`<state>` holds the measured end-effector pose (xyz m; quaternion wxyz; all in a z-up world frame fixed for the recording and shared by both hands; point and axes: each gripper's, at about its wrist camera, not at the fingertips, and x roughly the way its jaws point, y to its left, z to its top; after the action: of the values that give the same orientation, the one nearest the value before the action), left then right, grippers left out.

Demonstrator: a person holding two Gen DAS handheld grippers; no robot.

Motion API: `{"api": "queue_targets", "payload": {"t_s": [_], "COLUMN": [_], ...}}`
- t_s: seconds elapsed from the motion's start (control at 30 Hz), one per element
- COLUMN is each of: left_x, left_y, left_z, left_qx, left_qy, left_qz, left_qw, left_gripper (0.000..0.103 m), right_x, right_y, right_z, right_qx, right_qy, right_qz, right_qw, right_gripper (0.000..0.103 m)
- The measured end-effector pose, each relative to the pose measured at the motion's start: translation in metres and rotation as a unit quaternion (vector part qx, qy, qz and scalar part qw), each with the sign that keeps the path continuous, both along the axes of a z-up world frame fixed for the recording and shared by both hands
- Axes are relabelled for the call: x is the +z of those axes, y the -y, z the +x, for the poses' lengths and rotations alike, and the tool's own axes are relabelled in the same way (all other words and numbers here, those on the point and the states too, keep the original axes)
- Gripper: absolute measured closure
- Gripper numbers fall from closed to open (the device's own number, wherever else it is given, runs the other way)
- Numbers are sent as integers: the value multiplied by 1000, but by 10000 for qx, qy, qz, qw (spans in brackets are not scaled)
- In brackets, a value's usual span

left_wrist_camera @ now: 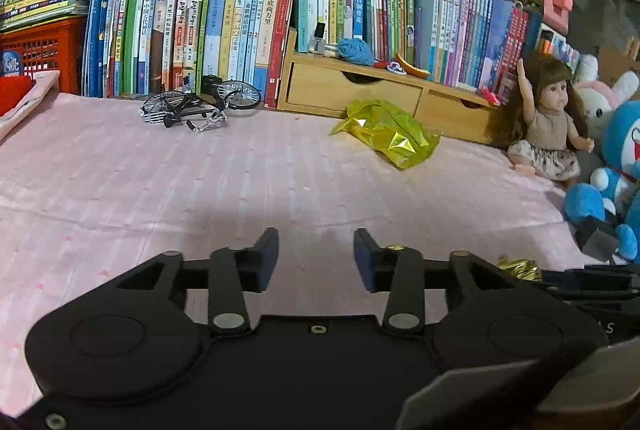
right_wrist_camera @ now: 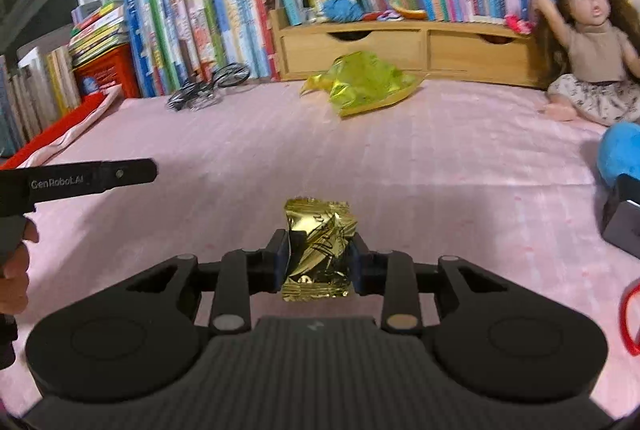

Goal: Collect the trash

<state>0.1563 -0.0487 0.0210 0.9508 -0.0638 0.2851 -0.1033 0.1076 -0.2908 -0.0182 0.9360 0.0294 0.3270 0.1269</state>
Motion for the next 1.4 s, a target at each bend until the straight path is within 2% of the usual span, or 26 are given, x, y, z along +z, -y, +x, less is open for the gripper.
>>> {"api": "queue_targets", "payload": {"t_s": [0.03,0.1,0.23,0.3,0.4,0.57,0.8,0.97,1.07,1.1,1.13,1.17,1.2,1.3,1.4], "left_x": [1,4,12,15,18,22,18,13,12,11,11,10,9,7,9], "left_y": [2,4,3,-2,-13,-39,-76,-96,-105,-106,-107,-109,-110,-112,-115], "left_z": [-3,-13,-42,-57,-81,-123,-158,-166,-162,-160,-158,-156,-154,-151,-150], "left_qx": [-11,-37,23,103,178,306,347,686,713,725,731,769,814,854,845], "left_qy": [11,135,393,421,350,566,357,347,326,311,302,301,308,282,283], "left_qz": [116,352,724,701,585,391,228,147,-30,-56,-48,-27,-6,-77,-305], "left_qw": [9999,9993,9966,9966,9975,9972,9985,9969,9969,9969,9969,9966,9962,9959,9956], "left_gripper": [58,50,42,33,31,22,21,21,21,20,20,20,20,20,20], "right_x": [1,6,23,30,35,31,15,0,-9,-13,-16,-16,-15,-5,10], "right_y": [0,-1,2,2,-2,-19,-47,-57,-60,-62,-63,-63,-64,-68,-79], "right_z": [-1,-2,8,20,45,90,155,194,213,218,222,220,217,199,163], "right_qx": [59,102,42,-84,-218,-216,-216,-335,-389,-384,-362,-379,-360,-202,298], "right_qy": [11,127,336,428,504,522,540,521,374,270,184,237,267,341,390], "right_qz": [11,-36,-231,-353,-555,-829,-1242,-1485,-1615,-1669,-1697,-1675,-1665,-1472,-1226], "right_qw": [10000,9999,9992,9984,9969,9950,9905,9870,9854,9849,9847,9849,9850,9883,9912], "right_gripper": [32,24,18,16,15,15,15,15,25,36,55,58,66,71,71]}}
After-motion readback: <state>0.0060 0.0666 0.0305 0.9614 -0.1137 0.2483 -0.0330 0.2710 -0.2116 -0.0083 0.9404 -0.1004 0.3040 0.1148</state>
